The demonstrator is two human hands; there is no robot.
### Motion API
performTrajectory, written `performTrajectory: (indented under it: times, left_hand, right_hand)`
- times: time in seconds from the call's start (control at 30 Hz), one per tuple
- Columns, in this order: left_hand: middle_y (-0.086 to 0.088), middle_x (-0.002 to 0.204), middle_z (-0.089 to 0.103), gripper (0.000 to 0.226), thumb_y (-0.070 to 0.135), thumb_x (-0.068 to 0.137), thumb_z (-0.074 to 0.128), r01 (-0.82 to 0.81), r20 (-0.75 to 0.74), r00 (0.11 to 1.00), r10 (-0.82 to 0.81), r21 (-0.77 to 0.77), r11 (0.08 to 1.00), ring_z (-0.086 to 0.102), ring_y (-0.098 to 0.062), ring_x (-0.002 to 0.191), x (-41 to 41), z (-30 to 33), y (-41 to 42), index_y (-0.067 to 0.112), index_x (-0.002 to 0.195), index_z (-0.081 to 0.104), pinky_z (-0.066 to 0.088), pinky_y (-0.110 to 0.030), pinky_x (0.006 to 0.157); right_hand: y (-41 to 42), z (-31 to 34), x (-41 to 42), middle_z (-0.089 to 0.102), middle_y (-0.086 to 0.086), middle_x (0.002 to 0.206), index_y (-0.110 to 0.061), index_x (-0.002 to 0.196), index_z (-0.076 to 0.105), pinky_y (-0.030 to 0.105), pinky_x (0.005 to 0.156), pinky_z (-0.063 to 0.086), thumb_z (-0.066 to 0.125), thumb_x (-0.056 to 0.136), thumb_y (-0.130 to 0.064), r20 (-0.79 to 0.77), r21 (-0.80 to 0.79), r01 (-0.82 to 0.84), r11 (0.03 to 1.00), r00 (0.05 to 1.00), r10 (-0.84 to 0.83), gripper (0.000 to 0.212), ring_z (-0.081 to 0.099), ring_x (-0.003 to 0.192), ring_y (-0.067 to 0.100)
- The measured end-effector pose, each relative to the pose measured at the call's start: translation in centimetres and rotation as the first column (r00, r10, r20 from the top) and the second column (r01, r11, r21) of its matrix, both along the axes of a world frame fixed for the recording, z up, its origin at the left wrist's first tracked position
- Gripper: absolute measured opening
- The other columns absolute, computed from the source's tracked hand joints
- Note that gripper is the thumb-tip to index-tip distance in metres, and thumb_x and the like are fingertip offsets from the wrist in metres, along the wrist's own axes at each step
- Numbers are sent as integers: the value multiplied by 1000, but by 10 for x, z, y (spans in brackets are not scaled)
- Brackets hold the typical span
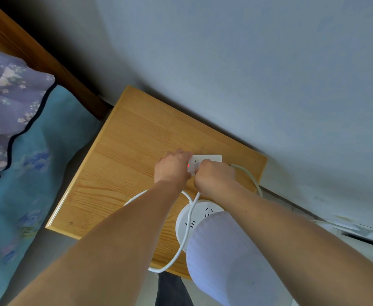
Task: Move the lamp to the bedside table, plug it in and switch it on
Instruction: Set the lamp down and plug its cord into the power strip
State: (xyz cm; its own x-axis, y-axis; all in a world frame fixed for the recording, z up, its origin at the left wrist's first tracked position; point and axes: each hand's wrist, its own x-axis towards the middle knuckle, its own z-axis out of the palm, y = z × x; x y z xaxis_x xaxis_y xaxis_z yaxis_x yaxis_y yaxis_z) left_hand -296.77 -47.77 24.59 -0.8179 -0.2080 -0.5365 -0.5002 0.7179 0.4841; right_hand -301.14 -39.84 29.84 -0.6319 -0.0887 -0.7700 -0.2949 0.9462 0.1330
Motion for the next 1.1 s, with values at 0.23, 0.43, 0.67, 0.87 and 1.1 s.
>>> performTrajectory:
  times: [0.23,0.43,0.67,0.87,1.1]
  left_hand:
    - [-1,116,58,44,20,79,71,19,14,1000,-19,13,1000,52,-25,110,-1,2,-2,25,121,56,44,-38,84]
    - [-2,112,58,38,18,80,68,11,10,1000,-12,27,1000,53,-26,107,-1,2,-3,24,116,58,45,-39,84]
    - [-1,108,58,33,26,82,69,12,3,1000,-12,16,1000,55,-25,102,-1,1,-1,24,113,58,46,-39,82]
    - [2,110,59,39,24,81,69,-1,-16,1000,1,16,1000,54,-24,105,1,-2,-2,27,118,56,44,-38,84]
    - [2,115,59,43,25,80,69,24,-5,1000,-24,-16,1000,52,-24,109,1,-4,-2,28,121,55,40,-40,90]
  right_hand:
    - [-14,-3,-18,61,11,113,-12,103,59,36,74,38,41,94,-16,151,118,-130,985,982,111,20,55,108,30]
    - [-8,-10,-5,54,8,93,-14,119,53,36,74,40,47,91,-18,91,103,-76,992,994,66,29,55,100,27]
    - [7,-8,9,59,8,115,-12,121,48,34,75,37,37,97,-26,9,-61,61,996,998,-60,30,56,109,28]
    - [0,-7,-6,59,4,116,-17,119,52,33,75,38,40,94,-23,17,43,-113,993,994,112,28,56,109,26]
    - [-8,-12,-17,58,3,101,-21,111,58,33,76,33,43,93,-27,69,198,-150,969,988,138,24,53,107,23]
